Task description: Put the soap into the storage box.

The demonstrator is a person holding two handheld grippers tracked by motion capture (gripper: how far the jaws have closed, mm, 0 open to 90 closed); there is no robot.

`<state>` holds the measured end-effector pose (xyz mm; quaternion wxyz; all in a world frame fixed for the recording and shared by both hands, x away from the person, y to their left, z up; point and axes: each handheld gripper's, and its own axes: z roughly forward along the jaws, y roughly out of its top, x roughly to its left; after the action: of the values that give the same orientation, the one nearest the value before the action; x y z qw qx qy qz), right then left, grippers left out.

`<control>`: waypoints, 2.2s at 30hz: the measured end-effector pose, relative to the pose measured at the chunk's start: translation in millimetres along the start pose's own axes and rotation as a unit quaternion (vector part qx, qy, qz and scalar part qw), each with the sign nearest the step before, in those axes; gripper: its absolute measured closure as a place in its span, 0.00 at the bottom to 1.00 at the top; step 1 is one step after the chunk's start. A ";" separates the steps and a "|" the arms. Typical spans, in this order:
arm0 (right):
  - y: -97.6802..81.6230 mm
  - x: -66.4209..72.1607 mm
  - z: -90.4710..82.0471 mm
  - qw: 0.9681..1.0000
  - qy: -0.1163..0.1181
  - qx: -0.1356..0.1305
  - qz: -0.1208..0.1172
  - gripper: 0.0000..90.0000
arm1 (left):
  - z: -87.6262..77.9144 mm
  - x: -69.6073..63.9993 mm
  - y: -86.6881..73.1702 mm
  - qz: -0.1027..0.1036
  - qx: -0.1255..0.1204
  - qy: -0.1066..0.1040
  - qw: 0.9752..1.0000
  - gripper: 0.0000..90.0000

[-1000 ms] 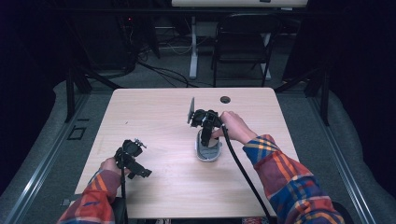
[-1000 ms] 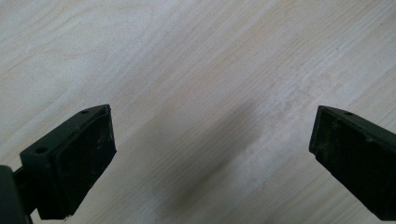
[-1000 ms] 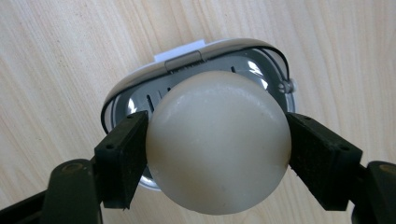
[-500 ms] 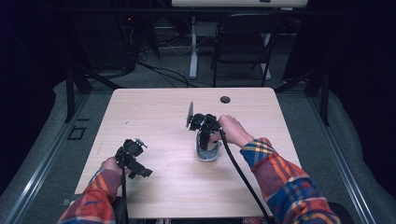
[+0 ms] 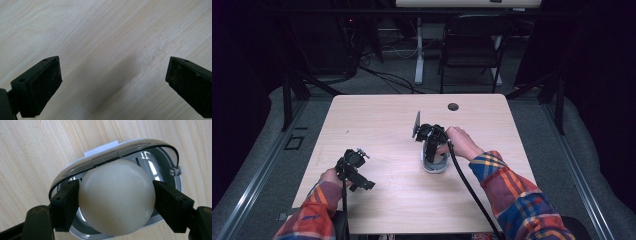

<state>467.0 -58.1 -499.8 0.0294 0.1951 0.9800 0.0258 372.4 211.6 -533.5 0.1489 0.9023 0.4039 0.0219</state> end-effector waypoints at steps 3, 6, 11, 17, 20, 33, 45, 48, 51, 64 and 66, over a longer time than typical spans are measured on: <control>-1.4 -0.2 -2.7 1.000 0.002 -0.008 0.003 0.26 | 0.4 -0.4 0.0 0.000 -0.001 0.000 1.000 0.00; -3.3 -0.1 -6.8 1.000 -0.001 -0.017 0.002 0.25 | 0.3 -0.6 0.1 -0.001 -0.001 0.001 1.000 0.00; -7.8 0.2 -13.1 1.000 -0.002 -0.024 0.005 0.23 | 0.5 -0.7 0.2 0.000 0.000 0.001 1.000 0.00; -16.6 0.6 -24.7 0.999 -0.003 -0.040 0.007 0.19 | 0.7 -0.6 0.2 0.000 0.000 0.000 1.000 0.00; -20.5 1.7 -29.0 0.999 -0.005 -0.046 0.005 0.18 | 0.7 -0.7 0.3 0.000 0.000 0.000 1.000 0.00; -58.3 6.9 -47.6 0.998 -0.031 -0.059 0.008 0.11 | 1.3 -0.5 0.5 0.000 0.001 -0.001 1.000 0.00; -111.7 5.9 -43.1 0.997 -0.051 -0.052 0.037 0.08 | 1.7 -0.4 0.6 -0.001 0.002 0.001 1.000 0.00; -130.9 6.5 -39.8 0.996 -0.053 -0.052 0.052 0.06 | 1.6 -0.2 0.8 -0.002 0.004 0.001 1.000 0.00; -143.8 7.4 -38.6 0.995 -0.053 -0.060 0.065 0.05 | 1.7 -0.2 1.1 -0.001 0.005 0.002 1.000 0.00; -192.1 18.9 -13.8 0.991 -0.026 -0.075 0.106 0.05 | 1.9 -1.9 1.4 -0.004 0.003 0.003 1.000 0.00; -200.0 22.6 -8.8 0.990 -0.025 -0.076 0.114 0.05 | 1.8 -2.0 1.5 -0.003 0.003 0.003 1.000 0.00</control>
<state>369.4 -234.3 -504.5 0.0653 0.3033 0.9455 0.0988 372.4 208.7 -534.7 0.1455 0.9015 0.4070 0.0229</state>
